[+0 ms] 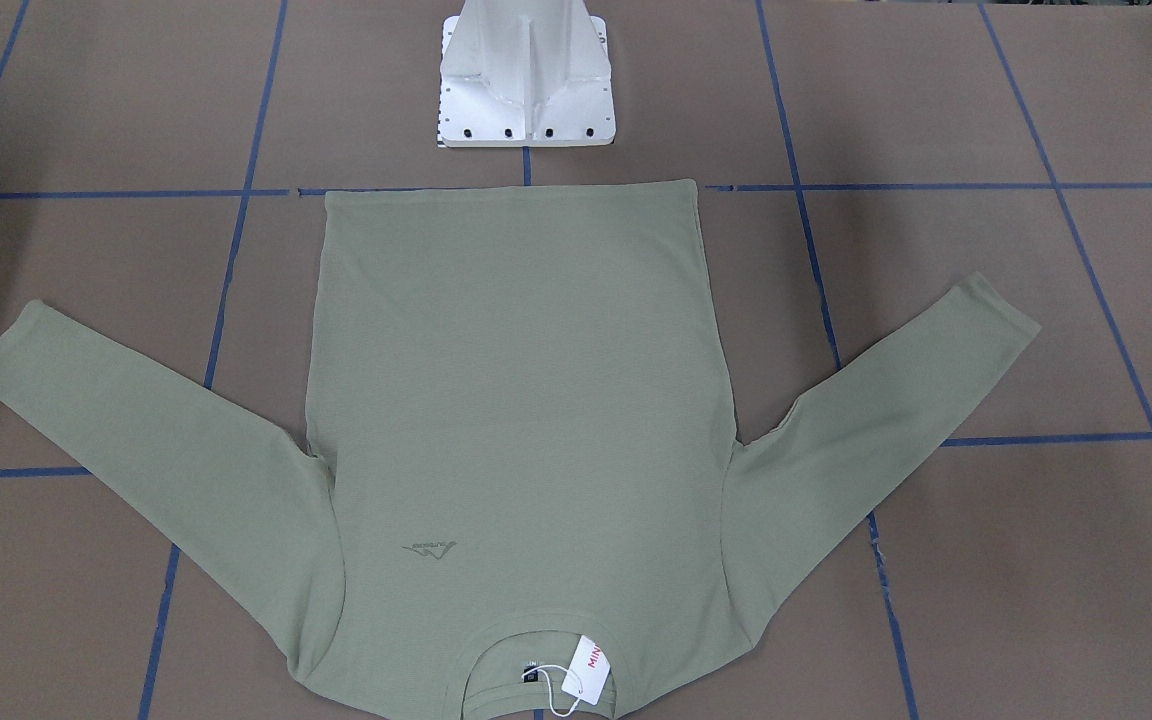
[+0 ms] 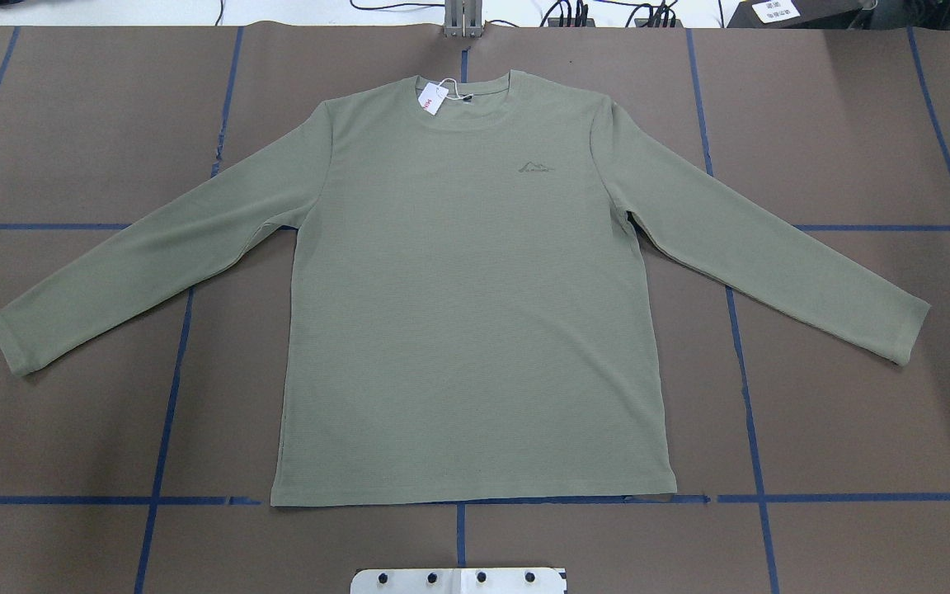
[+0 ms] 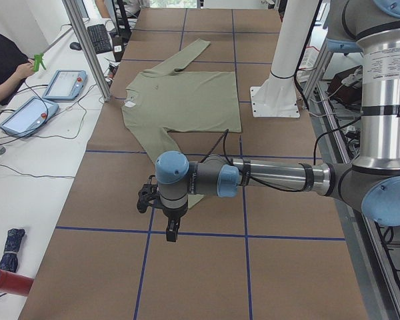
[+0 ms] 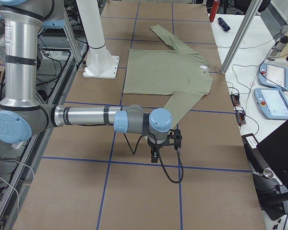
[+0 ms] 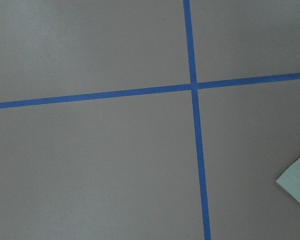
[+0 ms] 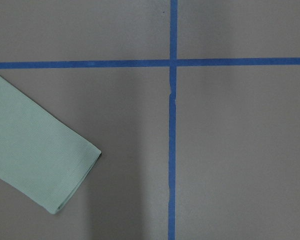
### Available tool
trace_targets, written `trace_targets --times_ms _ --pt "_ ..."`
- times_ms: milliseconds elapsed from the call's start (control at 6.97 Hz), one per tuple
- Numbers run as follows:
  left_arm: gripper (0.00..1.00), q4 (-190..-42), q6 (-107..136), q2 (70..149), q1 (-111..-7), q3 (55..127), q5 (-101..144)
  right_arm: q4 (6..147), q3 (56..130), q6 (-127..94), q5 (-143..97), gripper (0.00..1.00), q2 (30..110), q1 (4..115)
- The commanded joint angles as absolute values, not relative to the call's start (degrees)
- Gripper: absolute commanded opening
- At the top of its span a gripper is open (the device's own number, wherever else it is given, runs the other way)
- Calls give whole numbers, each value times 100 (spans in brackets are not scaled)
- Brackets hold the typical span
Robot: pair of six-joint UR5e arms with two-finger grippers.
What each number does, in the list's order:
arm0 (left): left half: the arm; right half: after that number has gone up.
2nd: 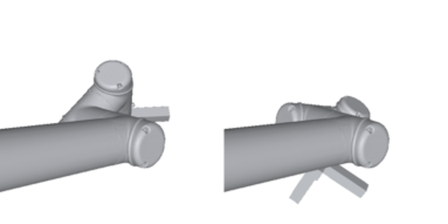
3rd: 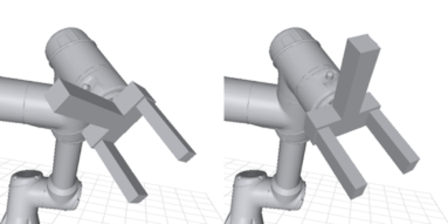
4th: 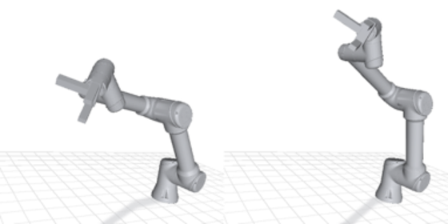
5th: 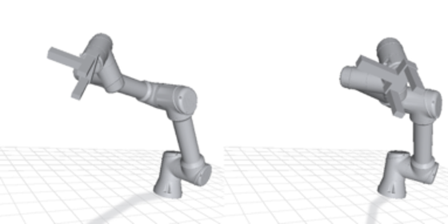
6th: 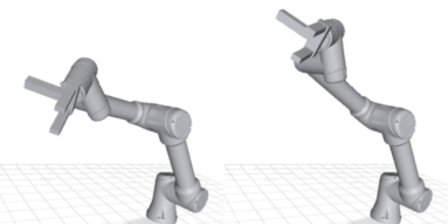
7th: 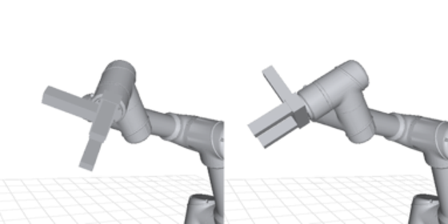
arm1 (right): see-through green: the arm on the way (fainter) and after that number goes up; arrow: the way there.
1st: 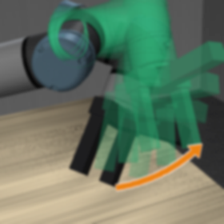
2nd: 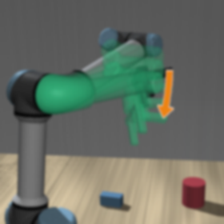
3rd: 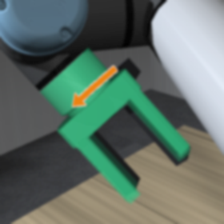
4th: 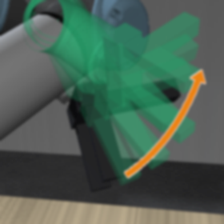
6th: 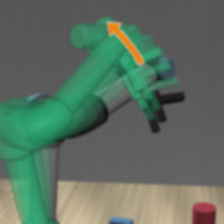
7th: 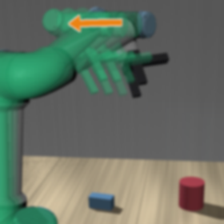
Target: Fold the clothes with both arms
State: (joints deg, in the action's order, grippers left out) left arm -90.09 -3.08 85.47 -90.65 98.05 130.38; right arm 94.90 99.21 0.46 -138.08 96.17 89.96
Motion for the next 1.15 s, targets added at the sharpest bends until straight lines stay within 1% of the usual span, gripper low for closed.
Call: trace_targets --times_ms 0,287,717,861,1004 --pt "100 -9009 -316 8543 -9070 9809 13034 9475 9984 44 -13834 100 9650 9026" --pt "100 -9017 -316 8552 -9062 9791 12999 9466 9941 35 -13975 100 9572 9018" --pt "100 -9105 -308 8815 -9035 9808 13078 9448 10002 26 -13966 100 9300 8887" --pt "100 -9105 -299 9163 -9018 9756 13061 9492 10072 9 -14001 100 9107 8825" --pt "100 -9105 -342 9219 -8991 9791 13069 9466 10029 -52 -14010 100 9210 8781"
